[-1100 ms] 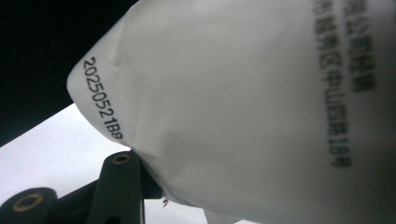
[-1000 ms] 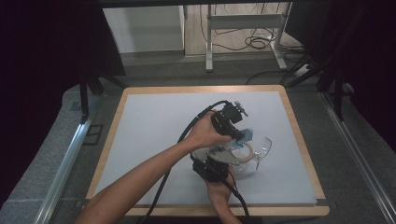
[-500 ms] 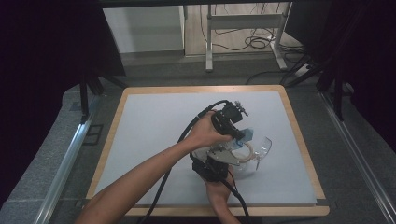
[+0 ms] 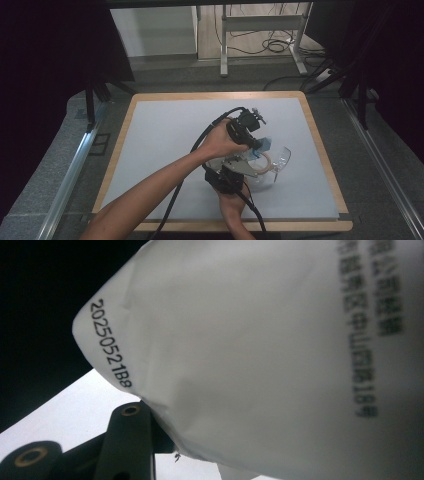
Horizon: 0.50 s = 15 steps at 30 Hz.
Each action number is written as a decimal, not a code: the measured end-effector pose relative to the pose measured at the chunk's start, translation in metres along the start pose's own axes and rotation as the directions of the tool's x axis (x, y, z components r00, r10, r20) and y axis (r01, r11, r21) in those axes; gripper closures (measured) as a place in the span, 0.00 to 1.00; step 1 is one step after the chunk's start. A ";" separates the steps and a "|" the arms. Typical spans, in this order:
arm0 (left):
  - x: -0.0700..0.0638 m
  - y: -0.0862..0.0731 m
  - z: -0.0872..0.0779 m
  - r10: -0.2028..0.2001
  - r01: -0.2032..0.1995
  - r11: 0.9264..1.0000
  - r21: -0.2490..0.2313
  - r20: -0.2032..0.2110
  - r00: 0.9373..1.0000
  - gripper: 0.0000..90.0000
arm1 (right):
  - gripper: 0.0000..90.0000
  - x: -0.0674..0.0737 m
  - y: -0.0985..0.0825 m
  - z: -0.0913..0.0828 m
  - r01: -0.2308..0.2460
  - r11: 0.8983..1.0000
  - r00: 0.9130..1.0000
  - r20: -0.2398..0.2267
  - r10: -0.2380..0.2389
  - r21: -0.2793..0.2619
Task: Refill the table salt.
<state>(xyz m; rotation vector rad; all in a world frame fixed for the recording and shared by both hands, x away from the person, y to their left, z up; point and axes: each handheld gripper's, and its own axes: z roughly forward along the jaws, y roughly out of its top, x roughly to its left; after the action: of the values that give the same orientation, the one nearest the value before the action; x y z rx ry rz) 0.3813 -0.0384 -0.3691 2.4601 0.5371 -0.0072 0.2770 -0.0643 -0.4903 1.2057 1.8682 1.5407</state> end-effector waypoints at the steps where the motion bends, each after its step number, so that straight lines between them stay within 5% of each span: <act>1: 0.000 0.000 -0.001 0.003 -0.003 1.000 0.000 0.000 1.000 1.00 | 0.55 0.000 0.001 0.000 0.002 1.000 1.000 0.002 -0.002 -0.002; 15: 0.000 0.002 0.001 0.000 0.000 1.000 0.014 -0.005 1.000 1.00 | 0.55 0.000 0.001 0.001 -0.010 1.000 1.000 -0.001 0.010 -0.005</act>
<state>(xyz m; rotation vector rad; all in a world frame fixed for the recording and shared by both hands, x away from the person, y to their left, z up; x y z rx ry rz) 0.3824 -0.0402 -0.3693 2.4740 0.5407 -0.0050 0.2783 -0.0640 -0.4893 1.2143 1.8605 1.5510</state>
